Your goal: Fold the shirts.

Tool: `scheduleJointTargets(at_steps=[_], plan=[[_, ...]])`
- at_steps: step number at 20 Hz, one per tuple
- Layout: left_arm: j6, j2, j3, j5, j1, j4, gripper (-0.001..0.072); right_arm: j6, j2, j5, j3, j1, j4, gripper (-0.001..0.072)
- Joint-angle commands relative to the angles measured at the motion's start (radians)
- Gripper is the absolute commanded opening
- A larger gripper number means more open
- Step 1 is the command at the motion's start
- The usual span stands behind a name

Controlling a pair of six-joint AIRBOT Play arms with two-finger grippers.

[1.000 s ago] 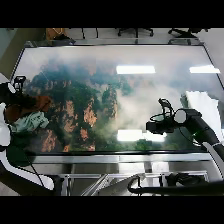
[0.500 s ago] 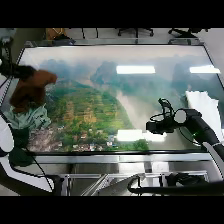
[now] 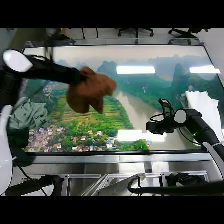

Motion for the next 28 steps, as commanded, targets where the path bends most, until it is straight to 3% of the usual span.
scheduleJointTargets(at_steps=[1, 2, 5, 10, 11, 12, 13, 16, 19, 22, 28], plan=[[-0.029, -0.019, -0.197, 0.158, -0.197, -0.031, 0.0516, 0.000, 0.000, 0.000, 0.000, 0.001, 0.000, 0.0018], [-0.046, -0.047, -0.214, 0.185, -0.233, -0.036, 0.0549, 0.000, 0.000, 0.000, 0.000, 0.001, 0.000, 0.0018], [-0.058, -0.111, -0.209, 0.180, -0.270, -0.035, 0.0550, 0.000, 0.000, 0.000, 0.000, 0.001, 0.000, 0.0018], [-0.080, -0.087, -0.092, -0.169, -0.045, -0.027, 0.0550, -0.026, 0.002, 0.059, 0.053, 0.001, 0.016, 0.0027], [-0.085, -0.058, -0.134, -0.201, 0.018, -0.027, 0.0550, -0.026, 0.002, 0.057, 0.069, 0.000, 0.016, 0.0090], [-0.084, -0.025, -0.204, -0.203, 0.074, -0.026, 0.0550, -0.027, 0.001, 0.047, 0.076, 0.000, 0.016, 0.0294], [-0.084, 0.012, -0.300, -0.183, 0.134, -0.026, 0.0550, -0.026, -0.004, 0.036, 0.076, 0.000, 0.017, 0.0368], [-0.075, 0.089, -0.605, 0.015, 0.281, -0.040, 0.0551, -0.053, -0.059, 0.034, 0.070, 0.001, 0.076, 0.0366], [0.106, 0.045, -0.761, 0.182, 0.378, -0.222, 0.0552, -0.141, -0.156, 0.014, 0.071, 0.001, 0.185, 0.0366], [0.256, -0.085, -0.731, 0.223, 0.428, -0.434, 0.0551, -0.188, -0.233, -0.044, 0.071, 0.001, 0.268, 0.0367], [0.293, -0.338, -0.495, 0.192, 0.411, -0.453, 0.0550, -0.273, -0.333, -0.124, 0.071, 0.001, 0.360, 0.0367]])
